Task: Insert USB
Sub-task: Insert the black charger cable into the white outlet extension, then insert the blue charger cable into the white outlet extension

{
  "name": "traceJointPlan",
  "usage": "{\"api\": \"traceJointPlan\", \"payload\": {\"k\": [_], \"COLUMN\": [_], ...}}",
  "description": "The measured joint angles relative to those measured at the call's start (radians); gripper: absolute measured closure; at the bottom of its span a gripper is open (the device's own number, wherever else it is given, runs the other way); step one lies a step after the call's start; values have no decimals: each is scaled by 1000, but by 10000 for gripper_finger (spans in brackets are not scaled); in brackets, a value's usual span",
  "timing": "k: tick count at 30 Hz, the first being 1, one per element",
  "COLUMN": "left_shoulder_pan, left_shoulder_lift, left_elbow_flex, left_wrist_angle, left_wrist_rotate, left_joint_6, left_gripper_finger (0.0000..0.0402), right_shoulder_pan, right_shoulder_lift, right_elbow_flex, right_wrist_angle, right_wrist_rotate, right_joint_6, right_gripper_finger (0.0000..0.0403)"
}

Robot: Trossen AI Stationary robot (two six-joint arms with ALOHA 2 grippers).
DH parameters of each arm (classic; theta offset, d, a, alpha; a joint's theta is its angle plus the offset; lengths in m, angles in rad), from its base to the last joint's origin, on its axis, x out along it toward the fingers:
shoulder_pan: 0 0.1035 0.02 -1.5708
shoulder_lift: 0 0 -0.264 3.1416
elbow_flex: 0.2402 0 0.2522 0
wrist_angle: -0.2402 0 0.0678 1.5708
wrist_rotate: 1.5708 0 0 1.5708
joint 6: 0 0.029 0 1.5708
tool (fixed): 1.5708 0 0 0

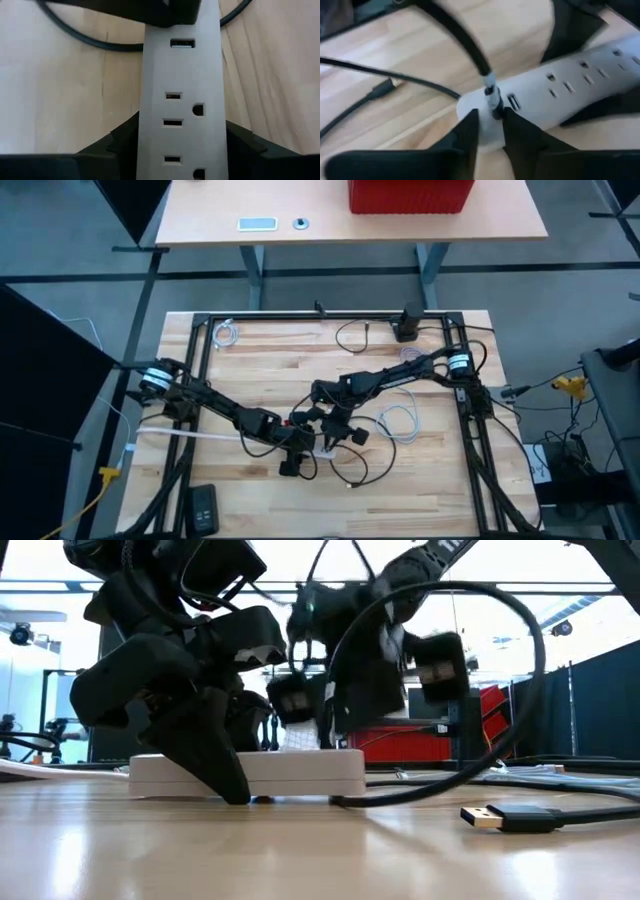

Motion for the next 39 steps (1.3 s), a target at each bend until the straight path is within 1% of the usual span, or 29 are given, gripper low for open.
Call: {"api": "traceJointPlan", "payload": {"k": [5, 8, 12, 16, 18, 20, 26, 29, 34, 35, 39], "left_shoulder_pan": [0, 0, -2, 0, 0, 0, 0, -1, -1, -1, -2], "left_shoulder_lift": [-1, 0, 0, -1, -6, -10, -16, -16, -16, -16, -16], "left_elbow_flex": [-1, -2, -2, -1, -1, -1, -1, -1, -1, -1, -1], "left_wrist_angle": [10, 15, 15, 15, 15, 15, 16, 16, 15, 15, 14], "left_wrist_rotate": [-3, -4, -4, 33, 40, 37, 37, 36, 37, 37, 37], "left_joint_6": [-2, -2, -5, -35, -53, -71, -83, -83, -75, -66, -49], "left_gripper_finger": [209, 209, 209, 209, 209, 209, 209, 209, 209, 209, 209], "right_shoulder_pan": [6, 1, -4, -19, -22, -29, -73, -80, -83, -83, -83], "right_shoulder_lift": [-69, -120, -199, -278, -314, -350, -434, -487, -546, -552, -560], "right_elbow_flex": [-1, -1, -1, 1, -3, -14, -84, -163, -310, -336, -418], "right_wrist_angle": [-66, -129, -217, -288, -327, -384, -596, -615, -608, -605, -559], "right_wrist_rotate": [189, 252, 306, 359, 432, 506, 525, 535, 704, 720, 724], "right_joint_6": [51, 52, 91, 204, 302, 433, 753, 954, 1282, 1337, 1536], "right_gripper_finger": [249, 218, 196, 189, 189, 193, 210, 218, 232, 235, 244]}}
